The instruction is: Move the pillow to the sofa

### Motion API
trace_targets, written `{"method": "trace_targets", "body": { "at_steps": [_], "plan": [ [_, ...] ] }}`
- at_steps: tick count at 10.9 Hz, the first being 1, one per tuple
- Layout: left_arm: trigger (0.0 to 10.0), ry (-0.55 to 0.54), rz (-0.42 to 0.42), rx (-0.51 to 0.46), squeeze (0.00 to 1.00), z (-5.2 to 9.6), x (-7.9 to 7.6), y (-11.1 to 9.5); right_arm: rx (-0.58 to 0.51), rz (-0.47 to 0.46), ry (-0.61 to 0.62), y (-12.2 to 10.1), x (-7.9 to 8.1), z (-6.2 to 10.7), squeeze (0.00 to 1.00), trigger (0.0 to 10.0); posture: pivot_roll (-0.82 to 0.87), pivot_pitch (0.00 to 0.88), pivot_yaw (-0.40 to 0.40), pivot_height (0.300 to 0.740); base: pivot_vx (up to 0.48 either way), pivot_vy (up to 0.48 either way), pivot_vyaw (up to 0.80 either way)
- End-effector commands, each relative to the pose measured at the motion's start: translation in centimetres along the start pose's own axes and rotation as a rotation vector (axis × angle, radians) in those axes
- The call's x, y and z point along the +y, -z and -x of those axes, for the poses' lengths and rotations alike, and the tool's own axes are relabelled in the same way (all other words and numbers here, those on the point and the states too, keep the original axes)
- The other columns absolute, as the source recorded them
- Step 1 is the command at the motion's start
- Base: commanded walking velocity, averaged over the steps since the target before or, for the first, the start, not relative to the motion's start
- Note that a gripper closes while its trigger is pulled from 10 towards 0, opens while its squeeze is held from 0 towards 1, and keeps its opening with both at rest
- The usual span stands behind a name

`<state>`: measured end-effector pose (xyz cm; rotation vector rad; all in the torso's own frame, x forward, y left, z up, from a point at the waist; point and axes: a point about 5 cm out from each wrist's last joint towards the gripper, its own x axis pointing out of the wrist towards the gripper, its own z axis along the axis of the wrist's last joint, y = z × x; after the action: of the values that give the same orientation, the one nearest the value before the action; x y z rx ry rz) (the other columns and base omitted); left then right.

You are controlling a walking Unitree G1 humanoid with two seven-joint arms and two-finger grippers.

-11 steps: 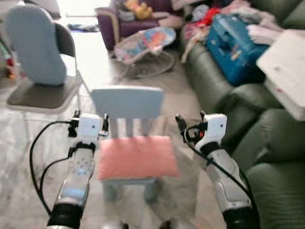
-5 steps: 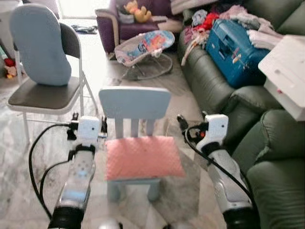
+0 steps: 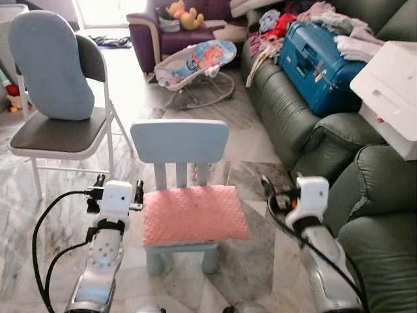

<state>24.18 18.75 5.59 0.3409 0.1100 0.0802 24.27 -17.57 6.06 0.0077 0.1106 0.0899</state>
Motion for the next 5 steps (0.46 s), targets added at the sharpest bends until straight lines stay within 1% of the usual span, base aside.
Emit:
{"method": "trace_targets", "body": {
  "at_steps": [1, 3, 5],
  "plan": [
    [10.0, 0.001, -0.010, -0.009, 0.00, 0.2, 0.4, -0.2, -0.015, 0.010, 0.000, -0.3, 0.0, 0.2, 0.00, 10.0, -0.05, 0.000, -0.040, 0.740, 0.000, 0.000, 0.00],
    [10.0, 0.039, -0.031, -0.002, 0.00, 0.8, 0.7, 0.3, 0.021, -0.003, -0.023, 0.4, 0.3, 1.0, 0.00, 10.0, -0.06, 0.000, -0.036, 0.740, 0.000, 0.000, 0.00],
    [10.0, 0.044, -0.030, 0.000, 0.00, 0.6, 0.6, 0.2, 0.046, -0.017, -0.035, 0.9, 0.4, 1.2, 0.00, 10.0, -0.06, 0.000, -0.037, 0.740, 0.000, 0.000, 0.00]
  ]
}}
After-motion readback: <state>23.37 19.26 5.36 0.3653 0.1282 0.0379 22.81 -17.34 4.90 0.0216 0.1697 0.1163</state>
